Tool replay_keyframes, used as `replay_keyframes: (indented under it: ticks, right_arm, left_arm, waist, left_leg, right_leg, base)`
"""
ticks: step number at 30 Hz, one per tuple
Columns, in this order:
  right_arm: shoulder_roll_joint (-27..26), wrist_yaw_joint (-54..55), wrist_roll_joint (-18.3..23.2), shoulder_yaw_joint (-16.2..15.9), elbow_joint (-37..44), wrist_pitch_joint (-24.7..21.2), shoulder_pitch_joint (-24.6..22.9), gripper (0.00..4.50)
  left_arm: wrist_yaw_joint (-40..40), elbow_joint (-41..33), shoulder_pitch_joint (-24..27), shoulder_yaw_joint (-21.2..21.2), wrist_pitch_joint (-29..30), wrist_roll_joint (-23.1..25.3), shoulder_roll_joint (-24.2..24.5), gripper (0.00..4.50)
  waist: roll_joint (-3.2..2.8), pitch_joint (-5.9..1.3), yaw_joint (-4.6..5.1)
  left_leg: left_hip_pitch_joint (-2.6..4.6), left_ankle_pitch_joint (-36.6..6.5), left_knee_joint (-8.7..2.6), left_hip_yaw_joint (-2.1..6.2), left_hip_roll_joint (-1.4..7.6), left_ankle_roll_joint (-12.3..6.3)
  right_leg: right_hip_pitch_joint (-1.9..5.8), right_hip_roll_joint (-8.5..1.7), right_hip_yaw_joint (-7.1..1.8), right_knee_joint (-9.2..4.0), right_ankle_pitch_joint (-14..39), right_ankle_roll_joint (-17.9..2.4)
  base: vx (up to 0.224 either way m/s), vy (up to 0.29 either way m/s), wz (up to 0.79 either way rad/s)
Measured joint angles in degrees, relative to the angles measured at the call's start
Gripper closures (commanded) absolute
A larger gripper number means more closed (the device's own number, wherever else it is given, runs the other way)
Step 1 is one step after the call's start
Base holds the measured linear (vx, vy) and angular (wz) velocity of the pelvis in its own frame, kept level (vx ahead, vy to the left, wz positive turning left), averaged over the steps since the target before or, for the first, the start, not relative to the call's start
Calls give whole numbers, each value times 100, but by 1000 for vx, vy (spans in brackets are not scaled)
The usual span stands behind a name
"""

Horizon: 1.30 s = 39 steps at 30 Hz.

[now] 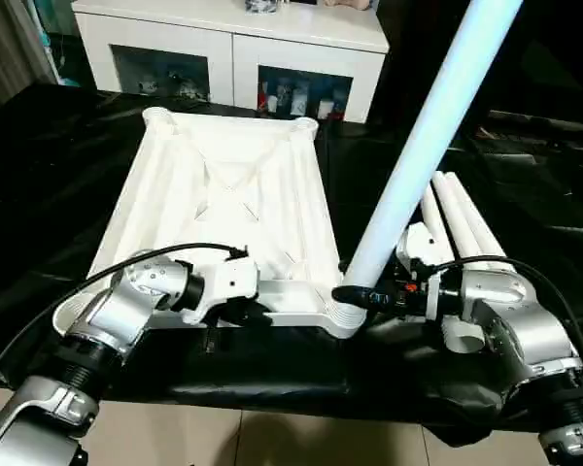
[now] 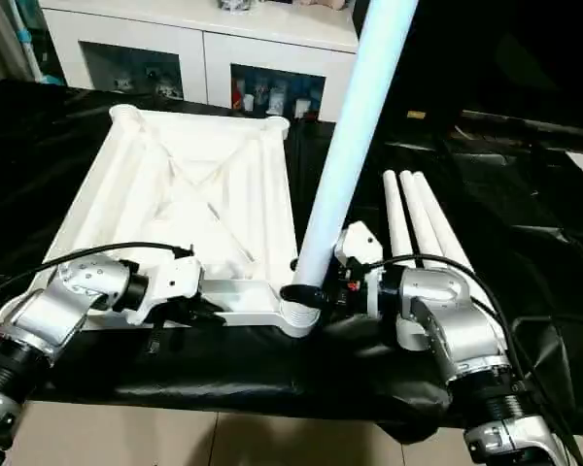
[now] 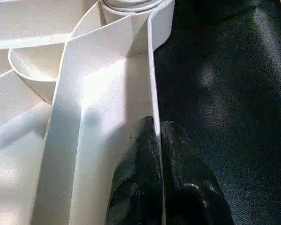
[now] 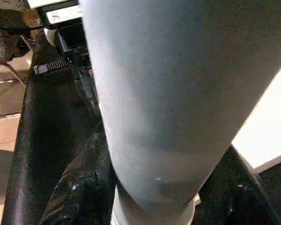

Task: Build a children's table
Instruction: Insert table leg to table base

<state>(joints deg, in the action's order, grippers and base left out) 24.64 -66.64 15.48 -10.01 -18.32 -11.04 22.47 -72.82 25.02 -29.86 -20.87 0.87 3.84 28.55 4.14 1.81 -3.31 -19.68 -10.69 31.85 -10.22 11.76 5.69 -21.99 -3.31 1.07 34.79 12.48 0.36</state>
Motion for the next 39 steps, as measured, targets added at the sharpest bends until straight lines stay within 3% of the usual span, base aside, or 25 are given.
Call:
replay_keyframes:
  ticks: [8,20,28,34,37,38,39]
  right_arm:
    - [-37,-27,-9,-2,-108,64,17,266]
    - [-124,-374,-9,-63,-310,521,21,266]
    - [-716,501,-10,93,-986,951,136,266]
    - [-1211,1625,-179,153,-1505,1031,420,266]
    - [-1557,2502,-325,239,-1955,1033,728,266]
    - [-1637,2714,-379,260,-2056,1034,817,266]
    - [-1701,2983,-414,302,-2133,1047,870,266]
  left_arm:
    - [-5,0,7,-1,4,29,23,450]
    - [-291,4,39,4,-109,-61,190,450]
    - [97,175,68,177,56,-25,151,450]
    - [600,243,59,293,404,80,71,450]
    - [967,293,-13,353,809,161,-53,450]
    - [1060,278,-29,373,968,163,-97,450]
    - [1189,258,-98,356,1221,210,-196,450]
  waist:
    - [6,-2,3]
    - [8,-9,41]
    - [-2,3,186]
    - [-68,42,362]
    - [-160,108,488]
    - [-192,139,484]
    - [-199,160,425]
  left_leg:
    - [17,0,-9,0,0,1]
    - [27,-6,-19,1,2,5]
    - [73,-23,-18,36,-6,29]
    - [62,-23,-27,225,-11,28]
    - [93,-25,-55,357,-3,27]
    - [87,-25,-85,372,4,27]
    - [68,-25,-128,317,11,27]
  right_leg:
    - [10,1,0,0,19,23]
    - [18,5,1,-1,34,-6]
    - [4,5,7,-13,65,42]
    - [39,-9,225,-248,77,28]
    - [134,-23,440,-410,143,-50]
    - [196,-47,523,-405,194,-97]
    - [204,-111,573,-28,392,-224]
  base:
    - [0,0,0]
    - [0,0,0]
    - [-8,1,-1]
    - [-72,32,-18]
    - [-76,40,-15]
    - [-136,29,-12]
    - [-136,29,-12]
